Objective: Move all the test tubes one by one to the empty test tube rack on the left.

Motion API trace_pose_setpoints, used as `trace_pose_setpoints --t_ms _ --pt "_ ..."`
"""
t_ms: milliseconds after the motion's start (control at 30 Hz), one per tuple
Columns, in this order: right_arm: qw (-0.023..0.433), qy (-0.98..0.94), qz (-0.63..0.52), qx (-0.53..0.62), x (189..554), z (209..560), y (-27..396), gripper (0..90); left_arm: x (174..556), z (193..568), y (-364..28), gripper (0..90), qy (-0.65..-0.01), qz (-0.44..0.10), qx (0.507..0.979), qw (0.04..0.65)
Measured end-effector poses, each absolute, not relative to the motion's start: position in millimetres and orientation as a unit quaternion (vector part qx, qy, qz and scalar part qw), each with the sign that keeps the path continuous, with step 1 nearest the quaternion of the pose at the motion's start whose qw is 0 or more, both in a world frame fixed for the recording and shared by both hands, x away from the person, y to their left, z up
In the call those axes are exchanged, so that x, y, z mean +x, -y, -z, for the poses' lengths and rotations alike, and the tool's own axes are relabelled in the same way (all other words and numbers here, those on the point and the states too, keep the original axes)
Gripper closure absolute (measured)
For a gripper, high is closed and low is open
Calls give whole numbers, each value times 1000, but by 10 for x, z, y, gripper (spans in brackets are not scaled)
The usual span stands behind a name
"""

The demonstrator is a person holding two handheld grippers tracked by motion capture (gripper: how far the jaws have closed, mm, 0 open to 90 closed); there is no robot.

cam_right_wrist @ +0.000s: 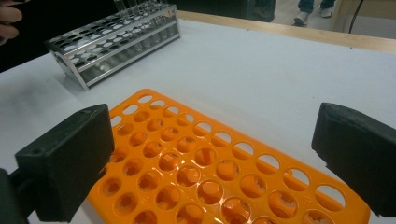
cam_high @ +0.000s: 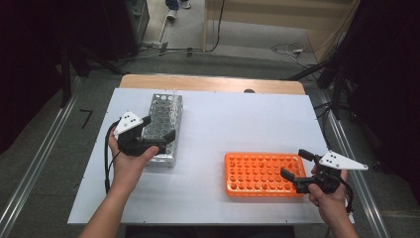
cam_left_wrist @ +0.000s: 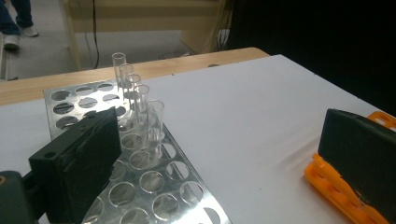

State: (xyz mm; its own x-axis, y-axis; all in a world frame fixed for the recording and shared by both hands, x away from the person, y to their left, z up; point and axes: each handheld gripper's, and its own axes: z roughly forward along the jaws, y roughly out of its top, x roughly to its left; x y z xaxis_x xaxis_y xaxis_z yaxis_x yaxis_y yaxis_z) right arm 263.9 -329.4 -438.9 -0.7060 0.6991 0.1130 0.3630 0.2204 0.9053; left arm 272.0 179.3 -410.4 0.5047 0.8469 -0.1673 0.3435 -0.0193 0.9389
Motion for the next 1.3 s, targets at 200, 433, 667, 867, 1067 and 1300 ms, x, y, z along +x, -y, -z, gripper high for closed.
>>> trace_pose_setpoints --t_ms 200,433,667,867,1067,1300 --pt "164 -764 -517 349 2651 4403 3308 0 2442 4140 -1827 0 -428 -235 679 548" --pt "167 -763 -515 353 2665 4421 3335 0 2156 4244 -1911 0 -421 -247 679 548" --pt "169 -762 -513 358 2683 4441 3367 0 1977 4313 -2086 0 -431 -251 668 552" --pt "172 -759 -513 362 2696 4455 3416 0 1823 4454 -2218 0 -438 -249 670 546" --pt "175 -759 -510 366 2711 4482 3479 0 1744 4511 -2372 0 -446 -256 665 542" --pt "177 -758 -508 369 2723 4493 3497 0 1783 4552 -2426 0 -455 -253 661 539"
